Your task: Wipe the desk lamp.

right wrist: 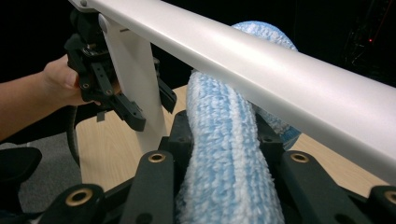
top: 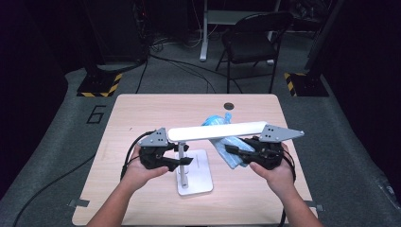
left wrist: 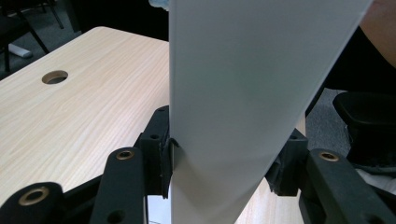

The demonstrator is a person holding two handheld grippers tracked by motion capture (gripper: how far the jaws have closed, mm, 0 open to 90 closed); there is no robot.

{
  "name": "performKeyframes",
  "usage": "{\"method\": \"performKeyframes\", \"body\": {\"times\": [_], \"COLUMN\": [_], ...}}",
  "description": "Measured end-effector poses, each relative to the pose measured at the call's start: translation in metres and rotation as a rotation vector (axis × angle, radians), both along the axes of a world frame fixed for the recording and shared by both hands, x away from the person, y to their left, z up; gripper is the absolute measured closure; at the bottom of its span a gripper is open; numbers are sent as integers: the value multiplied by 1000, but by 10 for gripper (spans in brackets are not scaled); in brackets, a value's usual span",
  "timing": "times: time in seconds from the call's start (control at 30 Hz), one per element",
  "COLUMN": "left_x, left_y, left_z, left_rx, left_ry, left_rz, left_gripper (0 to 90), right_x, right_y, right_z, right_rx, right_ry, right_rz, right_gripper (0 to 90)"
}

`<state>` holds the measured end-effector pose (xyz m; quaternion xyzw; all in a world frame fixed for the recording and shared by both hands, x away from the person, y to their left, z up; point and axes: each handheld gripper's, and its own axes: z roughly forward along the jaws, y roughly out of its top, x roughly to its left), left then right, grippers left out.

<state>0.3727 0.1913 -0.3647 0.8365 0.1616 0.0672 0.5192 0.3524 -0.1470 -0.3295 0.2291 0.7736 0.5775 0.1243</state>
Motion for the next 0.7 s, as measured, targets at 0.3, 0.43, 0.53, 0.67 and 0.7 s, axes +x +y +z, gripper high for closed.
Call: {"method": "performKeyframes", "body": {"times": [0.3, 0.43, 0.53, 0.67, 0.7], "left_x": [0, 0, 0, 0, 0], "left_y": [0, 0, 0, 0, 0], "left_z": [0, 0, 0, 0, 0], "left_rx": [-2, -1, 0, 4, 4], "left_ry": [0, 0, -1, -1, -2], "left_rz": [0, 1, 1, 1, 0], "left_gripper": [514, 515, 515, 515, 515], "right_x": [2, 3, 5, 5, 5], "right_y": [-19, -28, -34, -42, -44], "right_z": [0, 0, -1, -2, -2], "right_rx": [-26, -37, -39, -44, -42], "right_ry": [-1, 6, 7, 6, 10], "right_rz": [-26, -39, -58, -84, -93], "right_gripper": [674, 674, 674, 674, 674]}}
